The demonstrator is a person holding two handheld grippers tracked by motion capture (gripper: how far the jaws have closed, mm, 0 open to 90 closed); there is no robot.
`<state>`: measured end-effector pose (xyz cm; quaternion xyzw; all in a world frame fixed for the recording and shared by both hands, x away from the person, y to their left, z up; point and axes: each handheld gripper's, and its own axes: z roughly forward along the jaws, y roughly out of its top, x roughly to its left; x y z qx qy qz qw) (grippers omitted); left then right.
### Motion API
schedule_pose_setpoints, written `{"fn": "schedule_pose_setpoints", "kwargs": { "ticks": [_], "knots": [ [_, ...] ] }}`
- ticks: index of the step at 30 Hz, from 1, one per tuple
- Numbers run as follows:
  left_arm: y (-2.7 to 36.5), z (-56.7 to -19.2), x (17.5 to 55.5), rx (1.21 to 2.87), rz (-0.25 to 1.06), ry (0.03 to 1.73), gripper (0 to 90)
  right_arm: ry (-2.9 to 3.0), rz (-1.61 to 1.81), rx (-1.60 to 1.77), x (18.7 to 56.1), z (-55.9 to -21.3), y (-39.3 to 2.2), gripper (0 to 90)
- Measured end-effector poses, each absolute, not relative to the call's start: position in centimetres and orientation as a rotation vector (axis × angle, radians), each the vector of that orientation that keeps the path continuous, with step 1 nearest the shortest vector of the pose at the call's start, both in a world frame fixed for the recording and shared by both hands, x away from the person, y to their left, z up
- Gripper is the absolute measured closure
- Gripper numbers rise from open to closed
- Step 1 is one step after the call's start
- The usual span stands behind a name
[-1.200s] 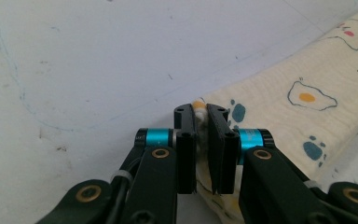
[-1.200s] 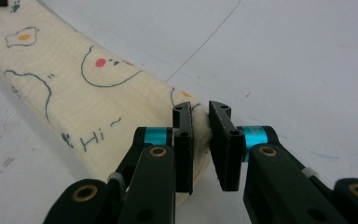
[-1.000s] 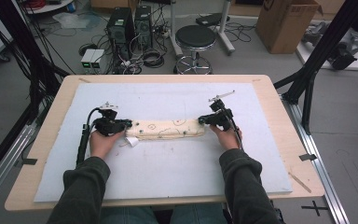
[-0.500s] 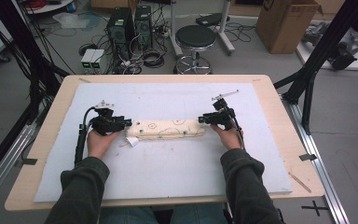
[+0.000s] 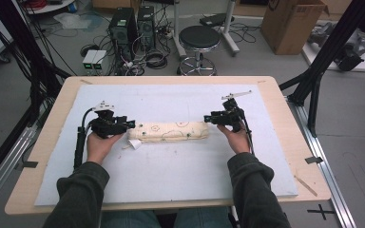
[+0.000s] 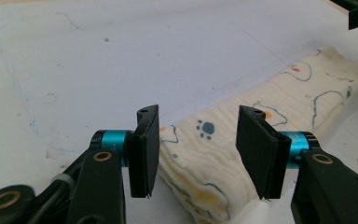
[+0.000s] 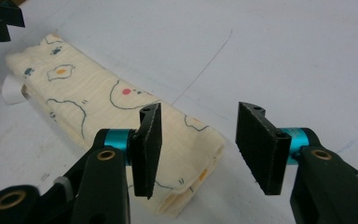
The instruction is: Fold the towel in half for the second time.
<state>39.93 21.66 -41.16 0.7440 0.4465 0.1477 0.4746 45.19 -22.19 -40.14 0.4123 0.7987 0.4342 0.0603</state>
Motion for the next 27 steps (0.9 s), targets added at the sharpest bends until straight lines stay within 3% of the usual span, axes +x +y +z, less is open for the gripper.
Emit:
{"fn": "schedule_pose_setpoints", "kwargs": {
  "ticks": [27],
  "knots": [
    [20.9,-39.8,38.5,1.832,0.351,1.013,39.6,2.392,1.343,1.238,43.6,-38.7,-22.5,22.6]
  ]
}}
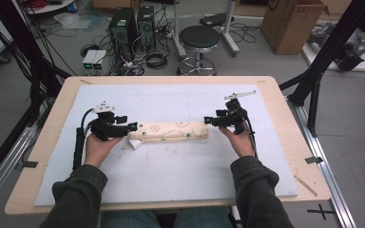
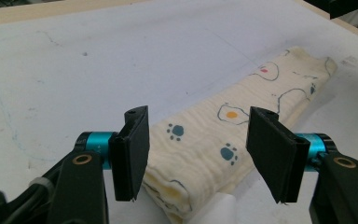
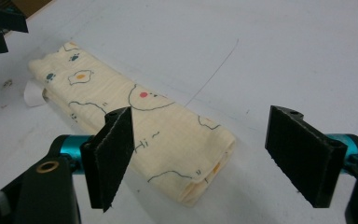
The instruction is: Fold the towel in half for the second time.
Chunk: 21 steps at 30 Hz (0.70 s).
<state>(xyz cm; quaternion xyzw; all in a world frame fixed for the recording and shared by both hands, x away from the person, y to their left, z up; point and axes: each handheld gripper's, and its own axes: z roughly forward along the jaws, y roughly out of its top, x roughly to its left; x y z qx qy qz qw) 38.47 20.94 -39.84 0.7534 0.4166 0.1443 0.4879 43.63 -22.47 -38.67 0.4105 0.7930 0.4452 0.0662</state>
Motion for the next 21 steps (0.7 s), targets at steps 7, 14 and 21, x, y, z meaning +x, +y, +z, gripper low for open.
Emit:
{"fn": "schedule_pose_setpoints", "kwargs": {
  "ticks": [7,14,21],
  "knots": [
    [20.9,-39.4,38.0,1.821,0.343,1.006,37.6,2.384,1.368,1.219,42.9,-38.0,-22.6,18.1],
    [20.7,-39.2,37.7,1.832,0.358,0.993,35.1,2.41,1.341,1.228,42.7,-38.2,-22.7,14.3],
    [20.9,-39.2,37.2,1.835,0.361,0.986,34.4,2.407,1.349,1.211,42.6,-38.0,-22.5,14.0]
  ]
}}
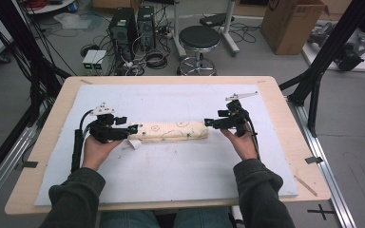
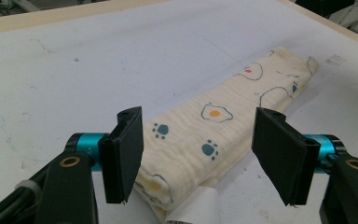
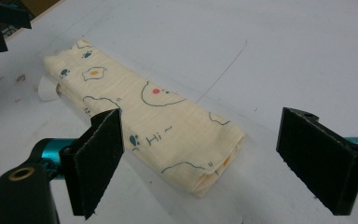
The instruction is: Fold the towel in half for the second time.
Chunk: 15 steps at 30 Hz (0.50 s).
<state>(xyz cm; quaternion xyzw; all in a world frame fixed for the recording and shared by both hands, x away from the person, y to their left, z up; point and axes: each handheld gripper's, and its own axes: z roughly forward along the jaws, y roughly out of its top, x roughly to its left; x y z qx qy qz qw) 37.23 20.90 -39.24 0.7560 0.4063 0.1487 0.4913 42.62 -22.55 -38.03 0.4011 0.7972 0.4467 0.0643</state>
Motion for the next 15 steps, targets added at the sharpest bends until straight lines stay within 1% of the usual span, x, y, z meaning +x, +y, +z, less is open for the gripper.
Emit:
{"fn": "schedule_pose_setpoints", "kwargs": {
  "ticks": [15],
  "knots": [
    [21.37,-39.1,36.26,1.839,0.361,0.97,32.1,2.402,1.362,1.18,41.61,-37.27,-22.84,12.9]
  ]
}}
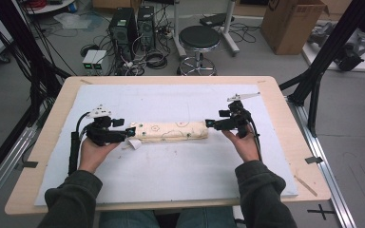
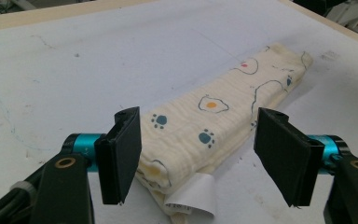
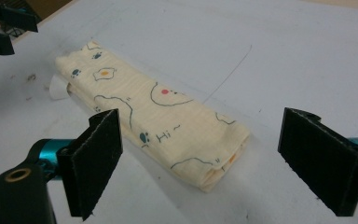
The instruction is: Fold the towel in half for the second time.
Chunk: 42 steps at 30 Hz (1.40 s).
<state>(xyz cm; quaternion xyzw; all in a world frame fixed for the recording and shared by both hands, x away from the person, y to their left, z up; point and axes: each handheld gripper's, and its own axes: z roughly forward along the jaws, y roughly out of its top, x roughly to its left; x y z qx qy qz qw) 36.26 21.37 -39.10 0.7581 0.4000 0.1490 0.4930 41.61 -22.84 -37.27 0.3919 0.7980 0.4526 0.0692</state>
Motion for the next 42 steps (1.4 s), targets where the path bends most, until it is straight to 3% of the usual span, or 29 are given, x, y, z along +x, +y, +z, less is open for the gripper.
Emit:
{"fn": "schedule_pose_setpoints", "kwargs": {
  "ticks": [42],
  "knots": [
    [22.0,-39.3,32.1,1.889,0.397,0.908,26.1,2.346,1.389,1.171,36.2,-39.8,-26.8,12.0]
  ]
}}
